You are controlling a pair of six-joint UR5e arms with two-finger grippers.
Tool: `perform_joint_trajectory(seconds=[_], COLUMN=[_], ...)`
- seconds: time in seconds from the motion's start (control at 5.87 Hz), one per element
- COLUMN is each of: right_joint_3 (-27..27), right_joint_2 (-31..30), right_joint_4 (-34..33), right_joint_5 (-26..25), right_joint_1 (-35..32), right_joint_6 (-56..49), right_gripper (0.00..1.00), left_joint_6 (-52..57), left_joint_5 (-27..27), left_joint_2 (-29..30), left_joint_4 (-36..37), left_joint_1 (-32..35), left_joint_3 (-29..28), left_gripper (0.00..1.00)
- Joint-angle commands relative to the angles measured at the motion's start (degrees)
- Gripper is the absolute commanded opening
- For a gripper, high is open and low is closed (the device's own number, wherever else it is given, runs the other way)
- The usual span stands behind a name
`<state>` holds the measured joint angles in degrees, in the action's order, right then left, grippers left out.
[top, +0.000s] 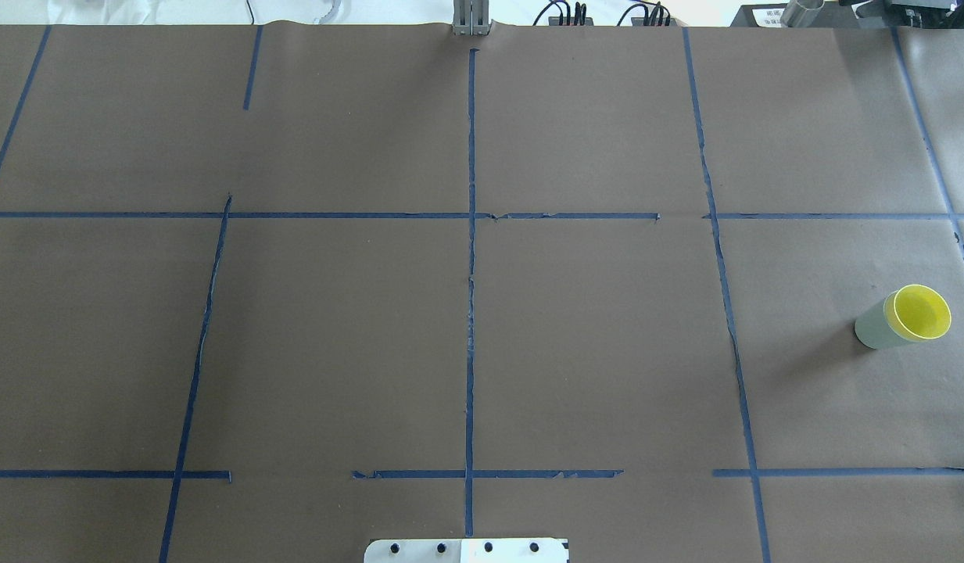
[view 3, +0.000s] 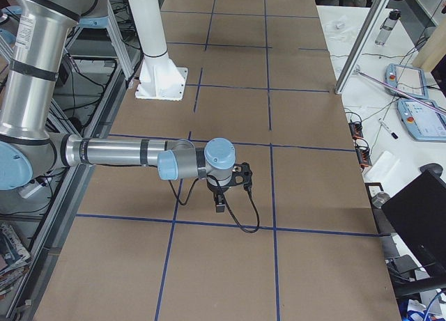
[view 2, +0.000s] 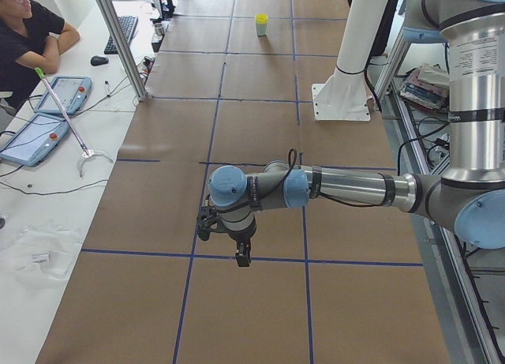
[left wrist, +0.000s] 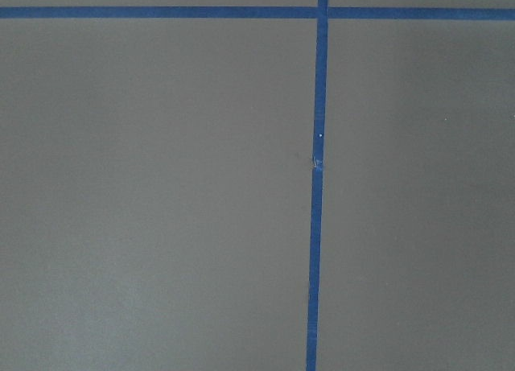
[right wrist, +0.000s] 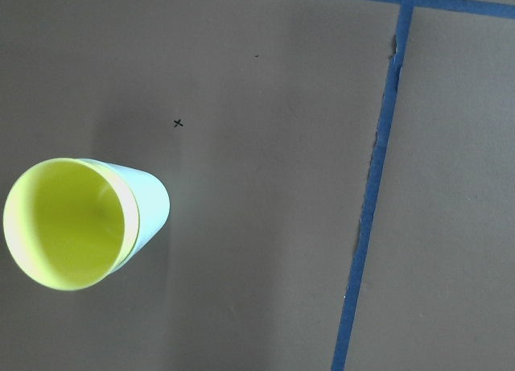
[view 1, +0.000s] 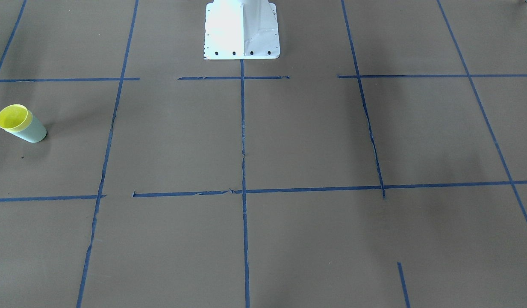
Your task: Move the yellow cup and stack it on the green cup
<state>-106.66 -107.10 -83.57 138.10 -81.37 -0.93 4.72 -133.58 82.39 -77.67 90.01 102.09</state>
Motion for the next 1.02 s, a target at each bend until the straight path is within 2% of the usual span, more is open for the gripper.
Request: perform_joint_trajectory(seconds=[0.0, 0.17, 0.85], right_joint_3=[-2.57, -3.2, -3.21], right_joint_2=[1.62, 1.9, 1.64], right_joint_4=[-8.83, -12.11, -14.43], right_joint_5=[-2.9, -5.8, -3.64], right_joint_1=[-1.85, -3.43, -3.44], right_joint_6=[-8.53, -10.04, -9.18], right_gripper=[1.0, 1.0, 1.0], left_joint_6=[0.2, 0.37, -0.15], left_joint_5=[-0.01, 0.08, 0.16], left_joint_2=[0.05, 0.05, -0.12], left_joint_4=[-0.37, -2.46, -2.05], left_joint_1=[-0.01, -0.01, 0.08], left_joint_3=[0.38, 0.91, -0.58], left_gripper=[1.0, 1.0, 1.0])
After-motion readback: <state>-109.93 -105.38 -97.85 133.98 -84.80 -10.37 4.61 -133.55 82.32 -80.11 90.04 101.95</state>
